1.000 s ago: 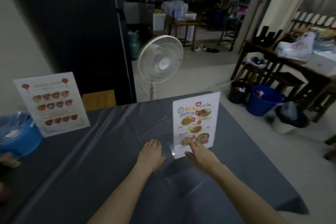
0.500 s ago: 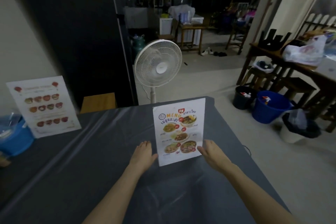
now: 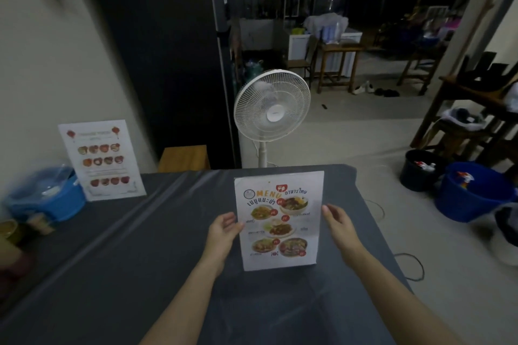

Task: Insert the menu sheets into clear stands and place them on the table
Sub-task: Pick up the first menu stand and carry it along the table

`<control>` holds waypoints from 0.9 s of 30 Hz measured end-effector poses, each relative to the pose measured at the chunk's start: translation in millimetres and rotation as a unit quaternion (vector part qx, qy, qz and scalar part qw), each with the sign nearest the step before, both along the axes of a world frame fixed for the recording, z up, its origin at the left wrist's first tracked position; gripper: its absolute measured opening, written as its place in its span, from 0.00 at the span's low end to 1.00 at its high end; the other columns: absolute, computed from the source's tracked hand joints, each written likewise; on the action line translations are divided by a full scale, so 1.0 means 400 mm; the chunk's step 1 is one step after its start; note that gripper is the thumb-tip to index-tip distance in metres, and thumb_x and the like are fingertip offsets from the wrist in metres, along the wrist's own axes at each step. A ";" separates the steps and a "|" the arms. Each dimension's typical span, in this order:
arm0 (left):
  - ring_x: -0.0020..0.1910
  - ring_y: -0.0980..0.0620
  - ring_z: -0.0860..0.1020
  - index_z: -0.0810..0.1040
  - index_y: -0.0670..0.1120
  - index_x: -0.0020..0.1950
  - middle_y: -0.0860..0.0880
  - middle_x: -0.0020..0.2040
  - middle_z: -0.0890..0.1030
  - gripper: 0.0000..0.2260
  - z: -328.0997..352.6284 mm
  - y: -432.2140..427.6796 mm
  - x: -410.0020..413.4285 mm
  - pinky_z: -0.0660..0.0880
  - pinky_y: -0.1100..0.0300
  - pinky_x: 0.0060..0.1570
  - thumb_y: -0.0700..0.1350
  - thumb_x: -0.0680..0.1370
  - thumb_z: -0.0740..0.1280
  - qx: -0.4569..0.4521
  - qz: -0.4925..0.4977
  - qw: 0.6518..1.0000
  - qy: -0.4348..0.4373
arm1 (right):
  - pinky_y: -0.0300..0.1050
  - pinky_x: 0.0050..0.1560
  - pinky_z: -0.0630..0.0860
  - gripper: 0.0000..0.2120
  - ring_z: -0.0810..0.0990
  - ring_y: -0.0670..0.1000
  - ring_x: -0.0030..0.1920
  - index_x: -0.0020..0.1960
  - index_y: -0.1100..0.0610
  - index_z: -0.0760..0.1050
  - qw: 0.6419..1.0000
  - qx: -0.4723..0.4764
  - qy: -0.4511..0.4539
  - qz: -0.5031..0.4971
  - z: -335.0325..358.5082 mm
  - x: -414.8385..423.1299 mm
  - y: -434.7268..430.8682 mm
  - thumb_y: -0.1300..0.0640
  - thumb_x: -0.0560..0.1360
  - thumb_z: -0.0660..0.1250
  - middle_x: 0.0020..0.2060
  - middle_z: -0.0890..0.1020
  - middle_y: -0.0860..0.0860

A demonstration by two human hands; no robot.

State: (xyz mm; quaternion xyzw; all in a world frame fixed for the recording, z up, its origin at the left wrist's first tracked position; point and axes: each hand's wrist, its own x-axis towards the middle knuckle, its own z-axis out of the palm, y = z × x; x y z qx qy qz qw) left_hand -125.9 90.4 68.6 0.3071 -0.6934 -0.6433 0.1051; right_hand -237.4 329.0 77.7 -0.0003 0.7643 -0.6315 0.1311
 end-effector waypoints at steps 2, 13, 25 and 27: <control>0.54 0.53 0.78 0.74 0.38 0.64 0.45 0.58 0.80 0.16 0.004 0.007 -0.007 0.74 0.67 0.47 0.37 0.77 0.68 0.015 0.007 1.000 0.026 | 0.45 0.55 0.70 0.21 0.72 0.50 0.57 0.68 0.62 0.66 0.999 -0.039 -0.006 -0.014 -0.008 -0.008 -0.009 0.54 0.78 0.62 0.57 0.73 0.52; 0.42 0.53 0.81 0.80 0.37 0.47 0.46 0.43 0.84 0.03 -0.031 -0.012 -0.036 0.78 0.66 0.38 0.37 0.76 0.69 -0.055 0.000 0.996 0.072 | 0.43 0.42 0.77 0.02 0.82 0.57 0.47 0.46 0.60 0.78 0.996 -0.049 0.025 -0.066 -0.063 -0.047 -0.035 0.61 0.74 0.68 0.43 0.83 0.55; 0.43 0.51 0.82 0.81 0.39 0.46 0.46 0.43 0.84 0.02 -0.010 -0.071 -0.126 0.77 0.63 0.41 0.38 0.76 0.69 -0.122 -0.048 0.988 0.084 | 0.51 0.46 0.78 0.04 0.81 0.57 0.47 0.47 0.61 0.77 0.991 0.010 0.056 -0.118 -0.018 -0.091 -0.067 0.61 0.74 0.69 0.45 0.83 0.56; 0.43 0.51 0.82 0.81 0.39 0.46 0.45 0.43 0.84 0.03 0.003 -0.074 -0.158 0.78 0.62 0.42 0.38 0.76 0.70 -0.136 -0.061 0.985 0.088 | 0.53 0.46 0.79 0.03 0.82 0.57 0.47 0.46 0.60 0.77 0.991 0.020 0.063 -0.120 -0.002 -0.113 -0.059 0.60 0.74 0.69 0.45 0.83 0.57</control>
